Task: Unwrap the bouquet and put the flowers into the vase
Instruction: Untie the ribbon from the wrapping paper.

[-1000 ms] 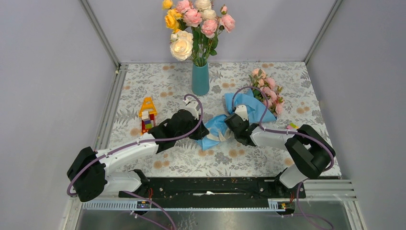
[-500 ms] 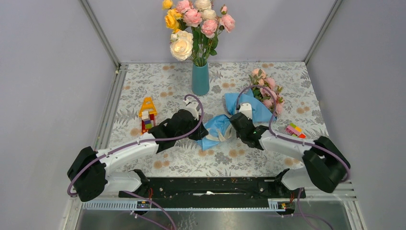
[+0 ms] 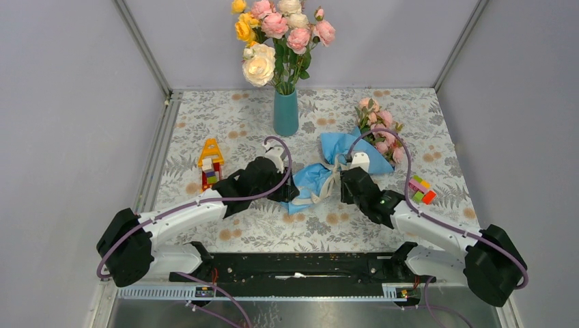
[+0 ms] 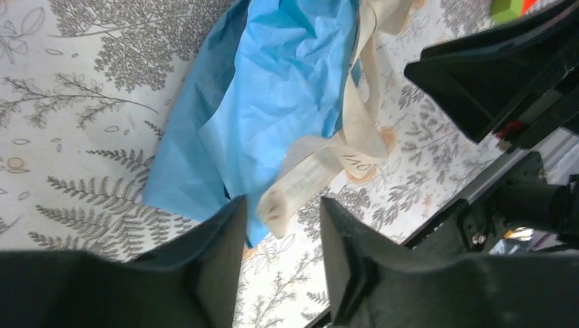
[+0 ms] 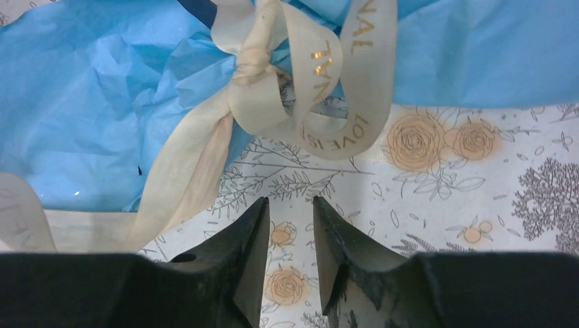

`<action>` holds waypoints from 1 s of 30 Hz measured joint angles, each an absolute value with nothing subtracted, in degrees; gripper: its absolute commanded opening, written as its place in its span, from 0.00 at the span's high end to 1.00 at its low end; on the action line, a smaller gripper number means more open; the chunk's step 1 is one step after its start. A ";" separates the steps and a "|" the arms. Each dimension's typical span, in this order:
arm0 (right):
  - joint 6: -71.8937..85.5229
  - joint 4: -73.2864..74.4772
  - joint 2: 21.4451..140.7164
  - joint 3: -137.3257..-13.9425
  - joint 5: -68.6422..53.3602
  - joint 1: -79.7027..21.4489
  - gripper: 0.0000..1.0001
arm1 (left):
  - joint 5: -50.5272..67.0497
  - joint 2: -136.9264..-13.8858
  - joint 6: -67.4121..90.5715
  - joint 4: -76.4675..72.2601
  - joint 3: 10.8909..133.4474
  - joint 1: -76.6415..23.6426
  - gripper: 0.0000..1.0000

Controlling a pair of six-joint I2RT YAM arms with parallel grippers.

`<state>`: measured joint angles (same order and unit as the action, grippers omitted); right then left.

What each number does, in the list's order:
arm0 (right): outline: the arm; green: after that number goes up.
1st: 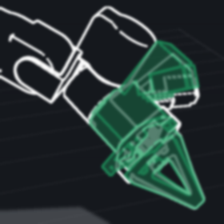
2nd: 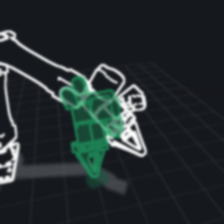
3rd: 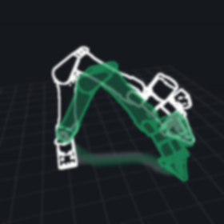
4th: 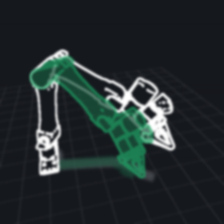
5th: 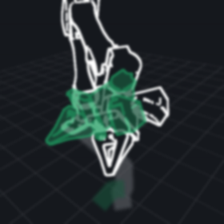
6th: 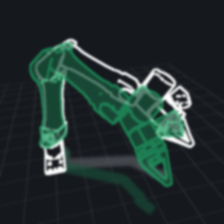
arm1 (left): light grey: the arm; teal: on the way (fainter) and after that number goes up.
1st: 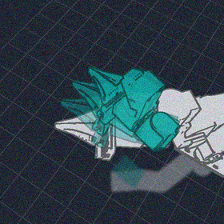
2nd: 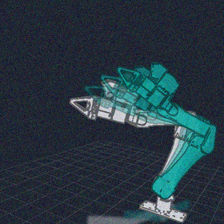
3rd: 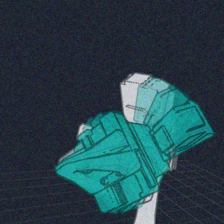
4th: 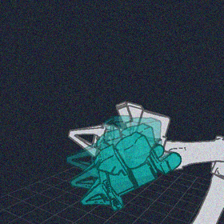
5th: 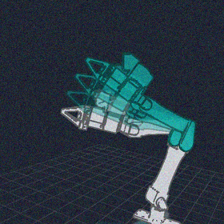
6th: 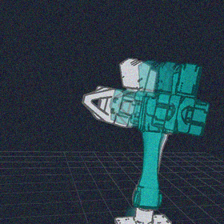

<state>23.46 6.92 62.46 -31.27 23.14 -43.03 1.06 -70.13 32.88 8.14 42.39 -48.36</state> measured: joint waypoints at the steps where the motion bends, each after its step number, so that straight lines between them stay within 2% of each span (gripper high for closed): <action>1: 22.92 6.46 62.74 -31.22 22.83 -43.03 0.60 | 0.99 -70.13 32.95 8.34 42.39 -48.36 0.36; 6: 19.59 3.60 68.60 -32.82 22.46 -43.05 0.54 | 0.84 -68.47 32.56 11.86 42.41 -48.18 0.14; 8: 18.59 2.55 70.52 -33.47 21.80 -43.07 0.55 | 0.86 -66.17 32.29 14.26 42.44 -47.81 0.10; 21: 13.21 -3.03 81.82 -36.62 25.08 -44.34 0.58 | 5.76 -57.78 23.27 30.48 54.92 -35.51 0.05; 30: 9.61 -10.46 85.86 -36.45 34.15 -46.76 0.58 | 8.86 -56.99 19.88 33.17 55.48 -30.65 0.01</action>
<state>9.61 -10.46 85.86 -36.45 34.15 -46.76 8.86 -56.99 19.88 33.17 55.48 -30.65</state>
